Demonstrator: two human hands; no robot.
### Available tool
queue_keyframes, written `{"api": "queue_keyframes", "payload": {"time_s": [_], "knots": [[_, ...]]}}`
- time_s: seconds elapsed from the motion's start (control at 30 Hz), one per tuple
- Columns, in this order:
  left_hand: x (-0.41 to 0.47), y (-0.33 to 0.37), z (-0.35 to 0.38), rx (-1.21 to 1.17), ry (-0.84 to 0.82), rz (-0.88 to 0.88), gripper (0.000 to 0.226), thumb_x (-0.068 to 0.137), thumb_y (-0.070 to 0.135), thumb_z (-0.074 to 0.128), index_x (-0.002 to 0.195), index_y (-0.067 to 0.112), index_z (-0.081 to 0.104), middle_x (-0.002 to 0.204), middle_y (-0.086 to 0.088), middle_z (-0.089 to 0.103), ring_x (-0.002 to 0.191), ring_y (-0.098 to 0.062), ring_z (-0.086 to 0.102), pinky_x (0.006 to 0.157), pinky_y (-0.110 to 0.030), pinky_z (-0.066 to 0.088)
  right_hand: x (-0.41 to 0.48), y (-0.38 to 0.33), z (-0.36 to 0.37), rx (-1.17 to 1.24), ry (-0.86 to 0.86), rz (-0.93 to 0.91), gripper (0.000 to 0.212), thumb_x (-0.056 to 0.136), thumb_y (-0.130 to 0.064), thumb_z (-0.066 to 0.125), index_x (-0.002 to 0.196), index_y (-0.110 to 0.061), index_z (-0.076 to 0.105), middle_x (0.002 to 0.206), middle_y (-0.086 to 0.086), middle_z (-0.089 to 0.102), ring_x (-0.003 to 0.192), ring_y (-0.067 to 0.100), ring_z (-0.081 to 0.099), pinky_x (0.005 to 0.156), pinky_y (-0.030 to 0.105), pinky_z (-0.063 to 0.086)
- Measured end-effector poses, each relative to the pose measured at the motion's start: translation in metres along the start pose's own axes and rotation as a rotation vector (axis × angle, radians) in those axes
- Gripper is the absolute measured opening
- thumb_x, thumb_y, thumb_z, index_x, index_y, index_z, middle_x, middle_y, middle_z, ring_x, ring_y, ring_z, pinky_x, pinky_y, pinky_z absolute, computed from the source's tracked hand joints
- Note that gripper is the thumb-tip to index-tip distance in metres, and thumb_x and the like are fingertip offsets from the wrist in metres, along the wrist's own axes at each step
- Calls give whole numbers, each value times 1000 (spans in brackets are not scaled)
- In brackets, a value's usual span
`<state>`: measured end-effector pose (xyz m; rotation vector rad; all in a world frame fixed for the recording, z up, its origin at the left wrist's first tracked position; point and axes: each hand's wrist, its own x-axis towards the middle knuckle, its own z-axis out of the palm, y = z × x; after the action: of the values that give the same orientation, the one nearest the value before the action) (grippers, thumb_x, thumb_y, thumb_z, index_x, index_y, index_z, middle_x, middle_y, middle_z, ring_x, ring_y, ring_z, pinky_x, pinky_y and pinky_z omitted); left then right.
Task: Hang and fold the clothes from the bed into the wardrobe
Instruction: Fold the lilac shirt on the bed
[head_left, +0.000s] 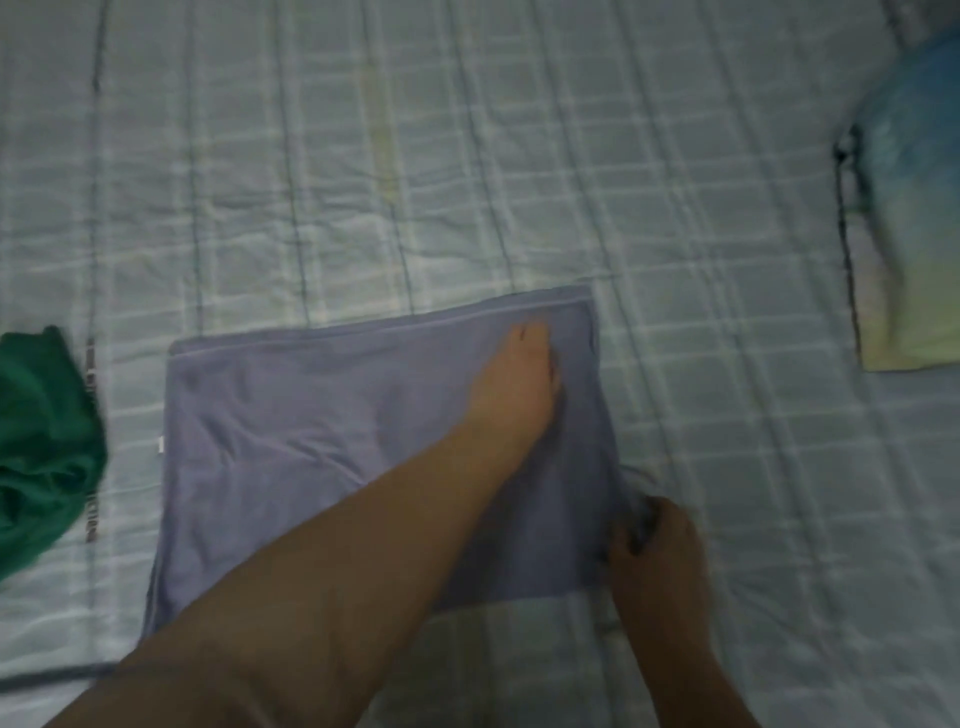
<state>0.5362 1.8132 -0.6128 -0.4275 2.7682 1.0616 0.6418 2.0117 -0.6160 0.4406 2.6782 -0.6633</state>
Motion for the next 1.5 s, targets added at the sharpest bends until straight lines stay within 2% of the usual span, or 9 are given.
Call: {"api": "queue_keyframes", "payload": {"time_s": [0.23,0.47,0.7,0.77,0.93,1.03,1.13,1.23,1.5], "knots": [[63,27,38,200,-131,-267,58,98,42,56,137,0,43,133,-18,57,123,-33,56,97,-42,45,-9,9,8,108,-192,67,24,87,-41,62,93,-18,55,89,5,63,84,29,65,69,35,50],[70,15,51,310,-184,-203,39,106,25,46,138,3,45,141,-19,50,131,-31,49,104,-42,41,-12,13,11,25,-180,1,19,88,-33,62,92,-22,46,93,9,60,92,33,62,71,38,44],[60,9,24,-50,-119,-145,35,108,20,42,132,-2,54,133,-22,59,107,-29,61,94,-18,37,-26,-3,10,28,-76,-168,22,87,-30,60,87,-25,39,96,8,53,90,35,58,70,41,43],[55,3,7,-78,-35,-139,26,106,25,46,112,2,57,111,-23,64,86,-28,59,69,-22,34,-35,-15,9,78,-62,-210,23,85,-32,61,86,-25,39,87,5,56,82,34,59,66,39,44],[29,-33,-68,-187,142,-117,25,104,31,49,87,13,45,71,6,45,69,-18,43,58,-27,22,-81,-62,14,129,-101,-412,21,80,-41,54,85,-30,37,73,1,58,72,30,60,60,36,46],[5,-79,-120,-329,186,-155,26,103,31,51,82,16,49,71,4,49,63,-9,46,55,-18,35,-119,-102,33,140,-132,-562,17,78,-43,47,88,-31,40,73,-2,57,68,23,61,57,33,46],[-27,-142,-162,-682,143,-283,26,103,32,53,92,8,56,84,-10,58,76,-21,58,71,-40,52,-160,-143,65,150,-147,-708,16,76,-36,49,91,-30,47,74,-3,57,64,21,60,55,30,48],[-61,-214,-189,-951,162,-396,22,103,27,53,87,13,55,75,-3,60,66,-13,59,60,-28,52,-198,-176,109,53,-182,-813,21,74,-37,51,93,-29,51,78,-6,58,66,17,60,53,29,46],[-106,-346,-220,-1057,113,-621,24,105,22,48,89,5,56,69,-10,52,51,-17,53,45,-24,44,-260,-208,225,-191,-390,-896,35,64,-25,71,92,-27,51,82,-6,59,73,21,64,53,36,51]]}}
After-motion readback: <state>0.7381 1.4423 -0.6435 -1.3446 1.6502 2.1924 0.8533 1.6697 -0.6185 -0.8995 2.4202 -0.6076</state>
